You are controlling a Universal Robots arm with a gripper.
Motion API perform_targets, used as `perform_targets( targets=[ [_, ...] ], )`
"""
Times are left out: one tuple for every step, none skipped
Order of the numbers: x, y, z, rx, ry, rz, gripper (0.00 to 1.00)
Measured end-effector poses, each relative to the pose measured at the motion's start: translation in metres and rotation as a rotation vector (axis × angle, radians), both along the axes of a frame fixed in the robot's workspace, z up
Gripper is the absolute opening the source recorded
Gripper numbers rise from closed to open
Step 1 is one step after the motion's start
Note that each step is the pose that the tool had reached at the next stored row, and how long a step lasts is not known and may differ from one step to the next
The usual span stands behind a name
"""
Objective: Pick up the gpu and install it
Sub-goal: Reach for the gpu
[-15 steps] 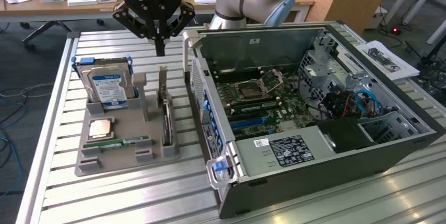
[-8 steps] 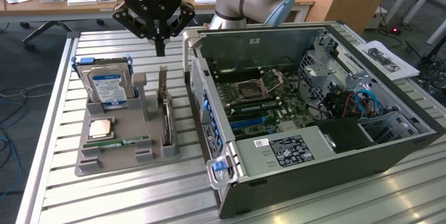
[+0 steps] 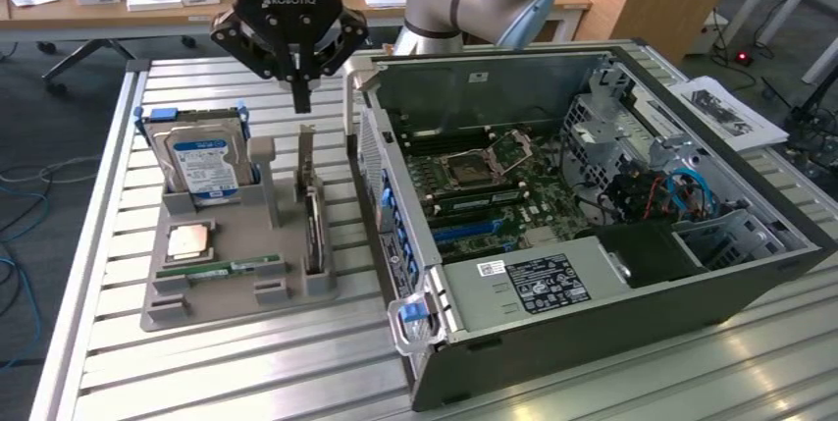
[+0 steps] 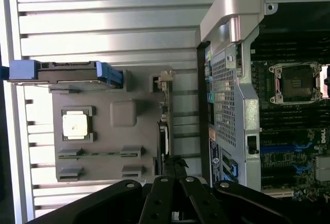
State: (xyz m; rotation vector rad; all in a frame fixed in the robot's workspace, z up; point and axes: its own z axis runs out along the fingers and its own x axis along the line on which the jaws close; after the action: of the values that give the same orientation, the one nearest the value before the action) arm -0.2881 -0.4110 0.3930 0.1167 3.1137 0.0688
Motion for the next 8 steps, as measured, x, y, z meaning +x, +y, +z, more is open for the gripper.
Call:
perform_targets(
  targets=[
    [0.0,-0.0019,0.0,0.0,0.0,0.0,0.11],
    [0.0,-0.0036,0.0,0.0,0.0,0.0,0.11],
    [0.0,-0.0055,0.0,0.0,0.0,0.0,0.11],
    [-0.001,-0.0073,0.0,0.0001,0.0,0.0,0.11],
    [-0.001,-0.0091,0.0,0.0,0.0,0.0,0.11],
    [-0.001,-0.0109,0.0,0.0,0.0,0.0,0.11],
    [-0.001,-0.0126,0.0,0.0001,0.0,0.0,0.11],
    [-0.001,-0.0142,0.0,0.0,0.0,0.0,0.11]
  ],
)
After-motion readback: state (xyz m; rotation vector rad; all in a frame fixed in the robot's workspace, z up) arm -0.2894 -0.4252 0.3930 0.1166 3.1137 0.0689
